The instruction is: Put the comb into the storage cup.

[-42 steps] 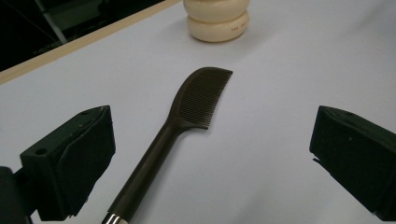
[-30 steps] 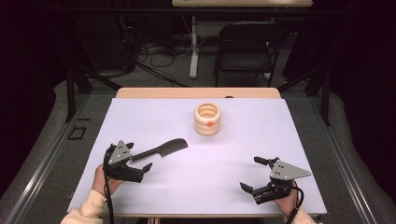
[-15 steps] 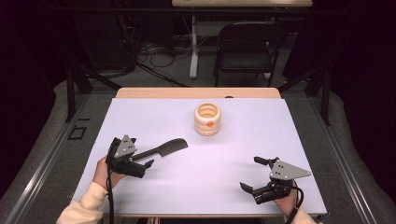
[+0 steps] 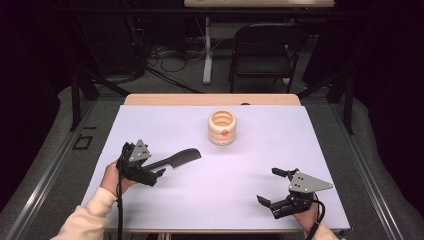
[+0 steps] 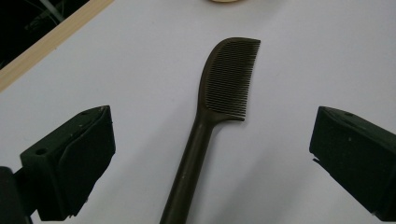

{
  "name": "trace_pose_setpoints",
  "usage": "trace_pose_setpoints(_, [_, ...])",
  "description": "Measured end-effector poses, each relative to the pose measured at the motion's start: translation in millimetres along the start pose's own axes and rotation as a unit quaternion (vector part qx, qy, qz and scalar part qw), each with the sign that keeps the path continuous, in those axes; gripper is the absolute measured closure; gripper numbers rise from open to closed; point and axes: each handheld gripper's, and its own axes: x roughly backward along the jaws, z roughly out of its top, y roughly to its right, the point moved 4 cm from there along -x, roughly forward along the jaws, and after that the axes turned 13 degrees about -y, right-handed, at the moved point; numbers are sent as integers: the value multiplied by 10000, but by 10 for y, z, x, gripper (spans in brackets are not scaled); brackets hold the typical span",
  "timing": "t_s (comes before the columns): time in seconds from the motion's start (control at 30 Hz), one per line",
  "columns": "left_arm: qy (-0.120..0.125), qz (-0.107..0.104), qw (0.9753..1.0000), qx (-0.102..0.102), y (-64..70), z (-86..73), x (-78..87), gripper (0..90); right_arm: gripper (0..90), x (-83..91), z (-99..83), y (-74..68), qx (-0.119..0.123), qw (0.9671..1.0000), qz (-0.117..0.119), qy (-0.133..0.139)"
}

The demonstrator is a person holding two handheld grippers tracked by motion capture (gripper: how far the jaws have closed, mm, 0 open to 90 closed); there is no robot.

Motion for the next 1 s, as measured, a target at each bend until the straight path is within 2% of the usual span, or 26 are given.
trace_pose_setpoints(0.1, [-41,15,10000,-25,-9,13,-7,3,0,0,0,-1,-1,10000,2,0])
trace_pose_setpoints(0.5, [-473,0,9987,-212,-134,54,-101,0,0,-6,-1,-1,7,10000,15,-19])
trace_pose_setpoints(0.67, [-695,-4,9970,-328,-149,65,-169,0,0,-10,-1,-2,3,10000,23,-21])
trace_pose_setpoints(0.73, [-868,-6,9953,-429,-154,71,-215,0,0,-10,-2,-2,5,10000,29,-22])
trace_pose_setpoints(1.0, [-1188,36,9910,-609,-181,92,-303,1,0,-13,-2,-3,7,10000,41,-27])
